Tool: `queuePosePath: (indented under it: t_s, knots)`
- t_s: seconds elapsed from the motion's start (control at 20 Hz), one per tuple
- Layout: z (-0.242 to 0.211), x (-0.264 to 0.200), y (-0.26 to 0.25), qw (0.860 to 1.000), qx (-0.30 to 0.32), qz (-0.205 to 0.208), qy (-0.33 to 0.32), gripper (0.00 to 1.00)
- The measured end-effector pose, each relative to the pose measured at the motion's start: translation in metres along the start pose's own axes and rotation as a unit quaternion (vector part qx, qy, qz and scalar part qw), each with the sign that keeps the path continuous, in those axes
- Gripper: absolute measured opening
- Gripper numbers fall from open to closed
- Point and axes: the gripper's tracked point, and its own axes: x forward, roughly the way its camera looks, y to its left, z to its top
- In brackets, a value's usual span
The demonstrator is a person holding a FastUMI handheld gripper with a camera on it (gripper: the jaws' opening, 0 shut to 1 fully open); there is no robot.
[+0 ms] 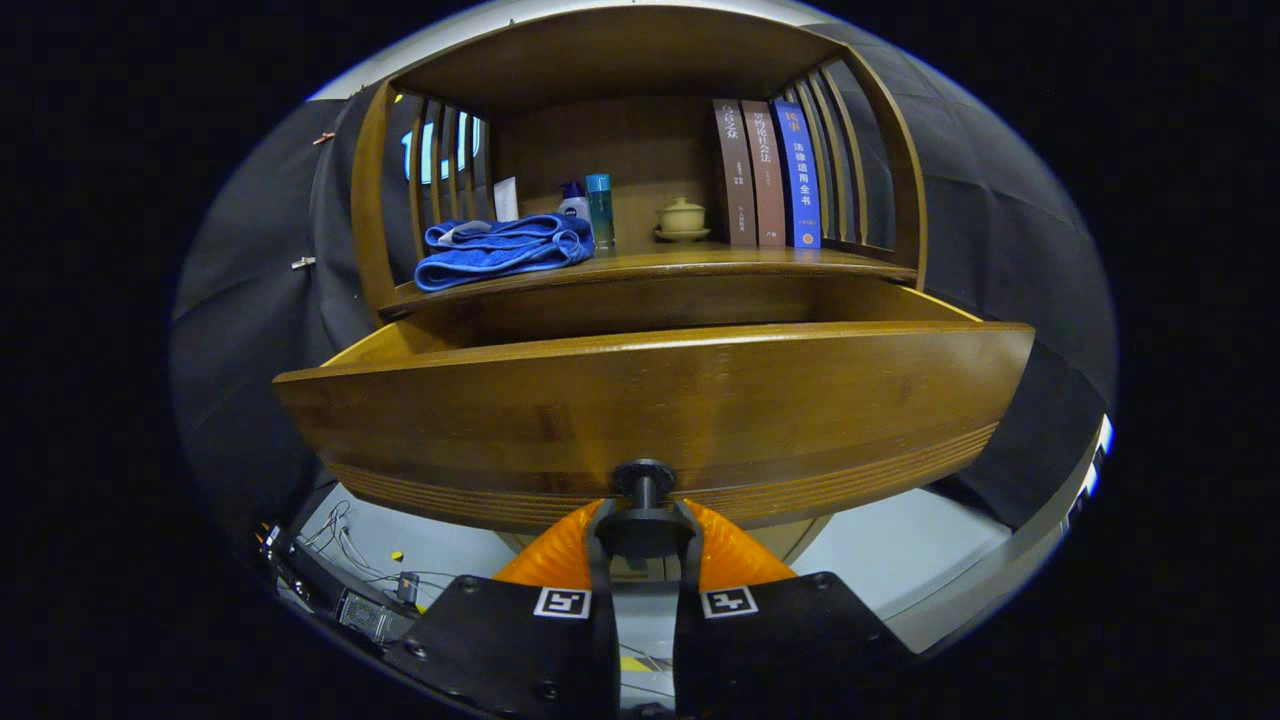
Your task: Pull open the drawer, take out the items inside it, and place them on the countertop above the cabinet.
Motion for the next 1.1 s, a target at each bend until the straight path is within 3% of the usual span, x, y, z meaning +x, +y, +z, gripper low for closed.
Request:
queuePosePath:
  t_s: [0.3, 0.45, 0.65, 0.9, 1.1]
  knots:
    - [-0.019, -0.021, -0.006, 1.0, 0.003, -0.006, 0.016, 0.25]
    - [-0.011, -0.027, -0.004, 1.0, 0.006, -0.006, 0.007, 0.45]
    - [0.021, -0.059, -0.006, 0.999, -0.009, -0.013, -0.03, 0.96]
    - [0.106, -0.071, 0.0, 0.998, 0.009, 0.016, -0.068, 0.94]
    - [0.15, -0.026, -0.003, 0.999, -0.001, 0.016, -0.032, 0.95]
